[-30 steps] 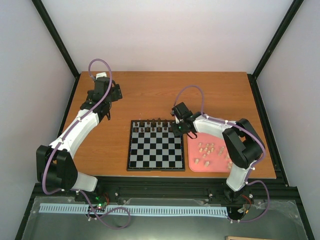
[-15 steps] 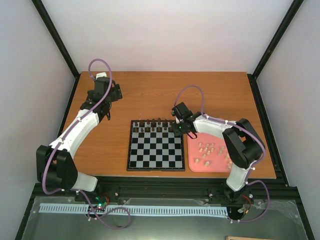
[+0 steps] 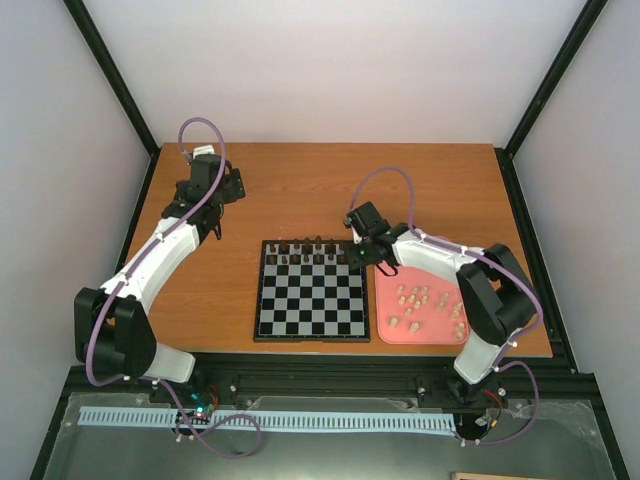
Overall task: Set up the chess pieces on the board
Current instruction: Reset both arms
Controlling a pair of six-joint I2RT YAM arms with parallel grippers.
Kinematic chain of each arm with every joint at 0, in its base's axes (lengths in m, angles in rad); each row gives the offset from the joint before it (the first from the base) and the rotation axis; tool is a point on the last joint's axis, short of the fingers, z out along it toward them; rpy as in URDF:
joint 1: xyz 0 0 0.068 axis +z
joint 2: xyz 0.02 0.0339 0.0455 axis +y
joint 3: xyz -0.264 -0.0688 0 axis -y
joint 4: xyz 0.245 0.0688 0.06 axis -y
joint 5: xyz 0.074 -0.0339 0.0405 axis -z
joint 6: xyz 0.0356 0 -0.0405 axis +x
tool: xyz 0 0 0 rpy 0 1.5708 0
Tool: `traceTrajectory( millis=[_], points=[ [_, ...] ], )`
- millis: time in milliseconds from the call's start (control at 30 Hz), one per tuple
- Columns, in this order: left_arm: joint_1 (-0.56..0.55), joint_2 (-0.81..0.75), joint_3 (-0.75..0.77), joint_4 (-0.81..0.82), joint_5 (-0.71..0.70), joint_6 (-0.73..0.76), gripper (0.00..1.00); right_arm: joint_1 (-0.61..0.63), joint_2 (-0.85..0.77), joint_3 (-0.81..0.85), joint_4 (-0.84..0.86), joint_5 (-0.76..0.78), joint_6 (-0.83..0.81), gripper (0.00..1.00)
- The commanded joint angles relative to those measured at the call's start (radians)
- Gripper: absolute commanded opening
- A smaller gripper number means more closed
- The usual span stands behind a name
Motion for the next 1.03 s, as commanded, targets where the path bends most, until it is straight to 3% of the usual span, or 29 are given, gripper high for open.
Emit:
traceTrajectory(
  millis=[0, 100, 200, 233, 300, 600, 1000],
  points=[
    [-0.003, 0.01, 0.051, 0.017, -0.012, -0.011, 1.0, 0.007, -0.085, -0.013, -0.008, 0.014, -0.01, 0.5],
    [-0.003, 0.011, 0.053, 0.014, -0.015, -0.01, 1.0, 0.007, -0.117, -0.023, -0.016, 0.022, -0.01, 0.55],
    [-0.003, 0.015, 0.055, 0.012, -0.017, -0.01, 1.0, 0.007, -0.15, -0.033, -0.02, 0.043, -0.004, 0.67],
    [-0.003, 0.015, 0.056, 0.011, -0.016, -0.01, 1.0, 0.007, -0.158, -0.036, -0.022, 0.052, -0.005, 0.74],
    [-0.003, 0.014, 0.056, 0.011, -0.016, -0.01, 1.0, 0.007, -0.172, -0.039, -0.023, 0.07, -0.004, 0.99],
    [-0.003, 0.013, 0.055, 0.006, -0.014, -0.012, 1.0, -0.014, -0.211, -0.053, -0.051, 0.192, 0.037, 1.0],
    [-0.003, 0.008, 0.053, 0.007, -0.012, -0.014, 1.0, -0.057, -0.273, -0.105, -0.018, 0.199, 0.079, 1.0]
  ],
)
